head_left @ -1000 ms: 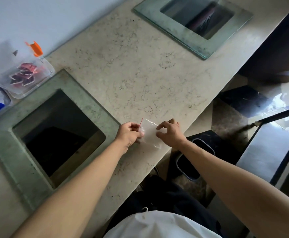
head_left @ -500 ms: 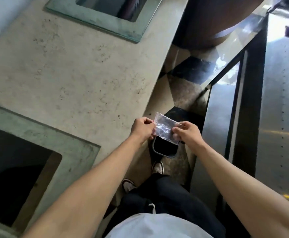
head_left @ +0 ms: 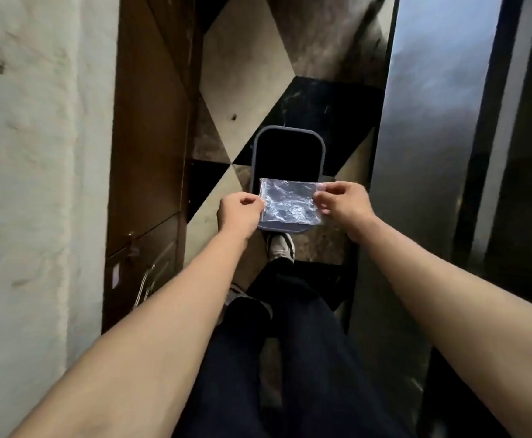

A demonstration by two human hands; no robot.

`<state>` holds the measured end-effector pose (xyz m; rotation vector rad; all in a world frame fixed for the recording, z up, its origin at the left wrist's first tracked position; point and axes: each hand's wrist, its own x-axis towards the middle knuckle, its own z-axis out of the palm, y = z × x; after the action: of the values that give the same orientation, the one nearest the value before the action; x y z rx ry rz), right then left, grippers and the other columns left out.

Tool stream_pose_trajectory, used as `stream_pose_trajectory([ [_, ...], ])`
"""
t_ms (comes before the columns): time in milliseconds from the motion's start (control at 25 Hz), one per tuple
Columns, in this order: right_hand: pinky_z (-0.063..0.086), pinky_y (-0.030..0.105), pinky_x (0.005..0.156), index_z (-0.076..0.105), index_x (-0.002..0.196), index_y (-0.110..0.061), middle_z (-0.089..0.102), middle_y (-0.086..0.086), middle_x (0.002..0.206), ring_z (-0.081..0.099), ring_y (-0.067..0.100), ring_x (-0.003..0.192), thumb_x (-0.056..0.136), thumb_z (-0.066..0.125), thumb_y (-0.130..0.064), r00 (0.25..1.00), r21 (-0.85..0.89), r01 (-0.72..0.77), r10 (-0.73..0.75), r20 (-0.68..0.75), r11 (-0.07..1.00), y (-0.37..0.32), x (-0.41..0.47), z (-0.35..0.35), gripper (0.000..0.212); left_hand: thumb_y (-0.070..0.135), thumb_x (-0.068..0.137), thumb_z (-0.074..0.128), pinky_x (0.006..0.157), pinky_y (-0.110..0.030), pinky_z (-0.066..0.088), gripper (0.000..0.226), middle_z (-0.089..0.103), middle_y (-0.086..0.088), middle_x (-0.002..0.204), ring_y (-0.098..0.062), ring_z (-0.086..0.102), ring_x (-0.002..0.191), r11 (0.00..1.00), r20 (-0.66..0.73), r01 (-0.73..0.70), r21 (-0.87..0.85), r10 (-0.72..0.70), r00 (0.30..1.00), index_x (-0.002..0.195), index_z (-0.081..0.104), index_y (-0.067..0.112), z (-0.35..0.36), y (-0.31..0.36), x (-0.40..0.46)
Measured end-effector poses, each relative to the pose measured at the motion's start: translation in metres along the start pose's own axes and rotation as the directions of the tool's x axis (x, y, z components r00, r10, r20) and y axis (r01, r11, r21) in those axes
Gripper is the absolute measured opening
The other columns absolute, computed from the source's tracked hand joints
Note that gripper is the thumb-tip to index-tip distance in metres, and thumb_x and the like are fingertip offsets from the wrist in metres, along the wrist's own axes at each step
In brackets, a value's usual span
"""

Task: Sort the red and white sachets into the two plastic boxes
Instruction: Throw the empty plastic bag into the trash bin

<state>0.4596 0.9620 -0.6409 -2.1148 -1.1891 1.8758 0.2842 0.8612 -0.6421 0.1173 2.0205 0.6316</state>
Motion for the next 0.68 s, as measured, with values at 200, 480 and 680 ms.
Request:
stream_pose_trajectory([
  [200, 0.053, 0.019, 0.056, 0.07, 0.097, -0.008, 0.069, 0.003, 0.079, 0.063, 0.011, 0.065, 0.089, 0.069, -0.002, 1.0, -0.071, 0.013, -0.013, 0.001, 0.997, 0.047, 0.085, 0.014, 0.01, 0.014, 0.075, 0.073, 0.069, -0.038, 0.052, 0.015, 0.07, 0.001, 0.069, -0.023, 0.062, 0.072, 1.0, 0.036, 0.017, 0.014, -0.018, 0.999, 0.067, 0.072, 0.026, 0.047, -0.042, 0.08],
  [480, 0.058, 0.023, 0.071, 0.07, 0.107, -0.009, 0.072, 0.001, 0.093, 0.069, 0.011, 0.078, 0.087, 0.072, -0.008, 0.999, -0.132, 0.035, -0.037, -0.01, 0.991, 0.088, 0.137, 0.029, 0.02, 0.013, 0.078, 0.072, 0.071, -0.031, 0.049, 0.012, 0.068, 0.003, 0.078, -0.02, 0.062, 0.079, 0.989, 0.028, -0.012, 0.145, 0.008, 1.0, 0.086, 0.075, 0.021, 0.07, -0.066, 0.127],
  [680, 0.05, 0.035, 0.103, 0.062, 0.13, -0.017, 0.07, -0.001, 0.121, 0.065, 0.013, 0.111, 0.087, 0.07, -0.015, 0.998, -0.285, 0.047, -0.057, -0.028, 0.957, 0.083, 0.116, 0.022, 0.044, 0.015, 0.085, 0.069, 0.097, -0.037, 0.05, 0.043, 0.064, -0.006, 0.11, -0.026, 0.062, 0.104, 0.953, 0.03, -0.053, 0.298, 0.047, 0.998, 0.128, 0.062, 0.015, 0.056, -0.05, 0.104],
])
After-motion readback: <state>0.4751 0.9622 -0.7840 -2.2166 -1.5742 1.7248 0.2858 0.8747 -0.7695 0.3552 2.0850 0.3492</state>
